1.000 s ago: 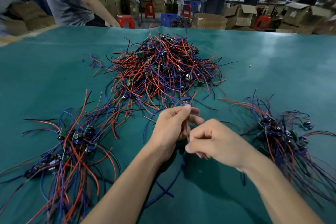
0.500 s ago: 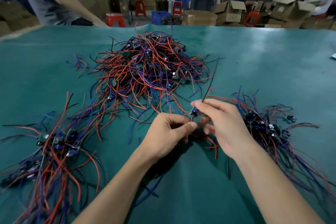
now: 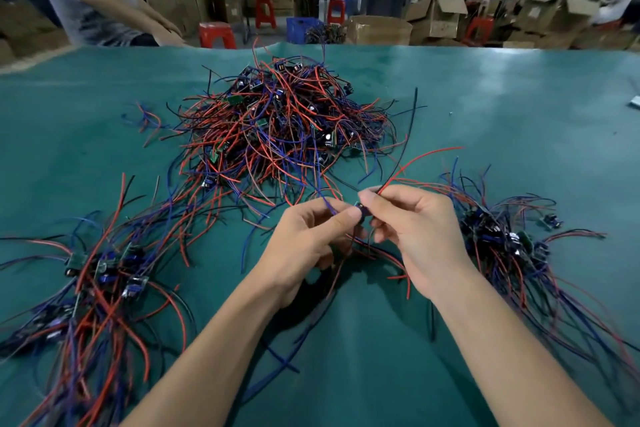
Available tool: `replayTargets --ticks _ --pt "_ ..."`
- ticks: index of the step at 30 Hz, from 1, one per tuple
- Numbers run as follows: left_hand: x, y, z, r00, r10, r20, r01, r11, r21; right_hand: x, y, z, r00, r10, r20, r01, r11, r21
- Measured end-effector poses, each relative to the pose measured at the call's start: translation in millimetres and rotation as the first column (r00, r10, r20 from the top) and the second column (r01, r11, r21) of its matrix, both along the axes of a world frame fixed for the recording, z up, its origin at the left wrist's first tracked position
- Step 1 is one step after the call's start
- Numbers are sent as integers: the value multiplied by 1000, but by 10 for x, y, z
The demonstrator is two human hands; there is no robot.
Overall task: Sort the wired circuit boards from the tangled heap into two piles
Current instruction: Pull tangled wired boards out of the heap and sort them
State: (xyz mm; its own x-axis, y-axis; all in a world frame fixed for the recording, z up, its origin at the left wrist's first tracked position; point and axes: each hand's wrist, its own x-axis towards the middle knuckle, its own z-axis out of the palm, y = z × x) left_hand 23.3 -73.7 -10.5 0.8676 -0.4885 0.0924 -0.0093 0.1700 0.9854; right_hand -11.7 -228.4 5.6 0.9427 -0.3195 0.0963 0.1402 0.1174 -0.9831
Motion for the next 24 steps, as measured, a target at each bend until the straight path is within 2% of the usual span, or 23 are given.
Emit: replayTargets --ticks 4,7,10,15,16,18,21,22,24 --pt "-13 -13 -3 998 15 56 -17 999 36 11 -4 -57 995 -87 50 93 987 -130" --pt "-11 -16 -8 999 43 -9 -43 999 21 23 -15 -70 988 -116 97 136 962 -236" --pt "-3 -14 8 997 51 -51 -50 999 14 47 -142 -23 963 -219 155 254 931 -261" --pt "-21 -51 23 1000 22 -16 -22 1000 6 51 -519 35 887 -399 234 455 843 -286" --pt "-27 -53 21 1000 13 -13 -13 1000 3 49 -571 43 861 -447 243 502 825 -258" --pt "-33 -36 25 1000 -7 -11 7 1000 -6 37 -667 61 793 -563 234 597 795 -107" --pt "-25 7 49 999 10 -48 -13 998 -54 26 -741 104 689 -707 162 708 704 61" --pt "-19 6 54 997 30 -67 -35 997 -75 23 -703 103 690 -712 130 708 702 83" --pt "-7 -14 48 993 72 -97 -83 990 -117 24 -495 83 807 -586 75 584 810 53"
